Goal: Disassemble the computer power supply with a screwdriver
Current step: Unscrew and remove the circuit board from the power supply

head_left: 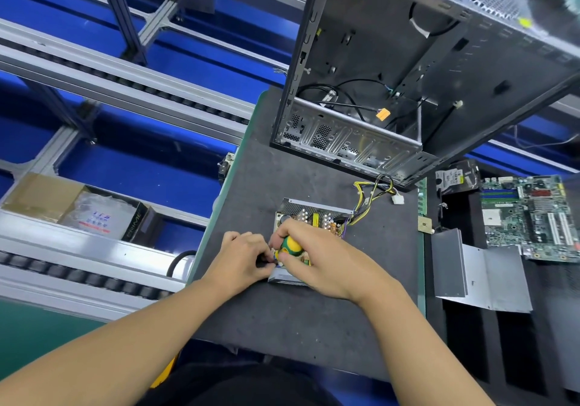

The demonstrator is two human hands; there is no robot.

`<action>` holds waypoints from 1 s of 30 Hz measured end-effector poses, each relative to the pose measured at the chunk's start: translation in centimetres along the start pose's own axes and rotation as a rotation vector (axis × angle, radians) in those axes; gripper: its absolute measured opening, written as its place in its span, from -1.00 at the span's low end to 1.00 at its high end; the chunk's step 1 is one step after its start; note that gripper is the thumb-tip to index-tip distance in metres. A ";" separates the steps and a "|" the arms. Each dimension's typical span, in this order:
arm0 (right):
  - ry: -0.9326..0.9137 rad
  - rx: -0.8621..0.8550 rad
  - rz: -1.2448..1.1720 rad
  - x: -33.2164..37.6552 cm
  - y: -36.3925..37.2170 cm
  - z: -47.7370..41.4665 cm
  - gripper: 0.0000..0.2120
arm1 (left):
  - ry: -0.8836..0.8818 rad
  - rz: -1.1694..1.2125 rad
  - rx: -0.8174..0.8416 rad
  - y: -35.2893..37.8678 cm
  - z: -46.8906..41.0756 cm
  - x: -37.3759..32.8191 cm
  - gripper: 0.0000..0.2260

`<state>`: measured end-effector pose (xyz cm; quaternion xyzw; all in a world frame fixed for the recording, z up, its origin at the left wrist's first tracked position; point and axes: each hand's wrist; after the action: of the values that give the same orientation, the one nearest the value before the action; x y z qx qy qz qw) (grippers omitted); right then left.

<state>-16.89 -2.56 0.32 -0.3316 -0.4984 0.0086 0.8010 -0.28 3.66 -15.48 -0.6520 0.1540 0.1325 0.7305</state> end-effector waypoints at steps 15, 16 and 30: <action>0.186 0.051 0.279 1.1 -1.5 -0.6 -0.52 | 0.053 0.171 -0.003 0.4 0.9 1.0 -0.80; 0.181 0.031 0.273 1.0 -1.5 -0.4 -0.49 | 0.052 0.172 -0.004 0.4 1.1 1.0 -0.78; 0.005 -0.241 0.093 0.7 1.2 1.0 -0.69 | 0.003 0.205 -0.058 -0.3 2.3 -0.4 -0.62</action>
<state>-17.01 -0.89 0.51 -0.4480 -0.4781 -0.0151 0.7553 -0.41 5.91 -14.82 -0.6539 0.2171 0.2099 0.6937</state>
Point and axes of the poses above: each hand's wrist, its own z-axis away from the middle knuckle, its own y-axis out of the palm, x = y × z, and after that the axes turned 13 degrees about -z, right-handed
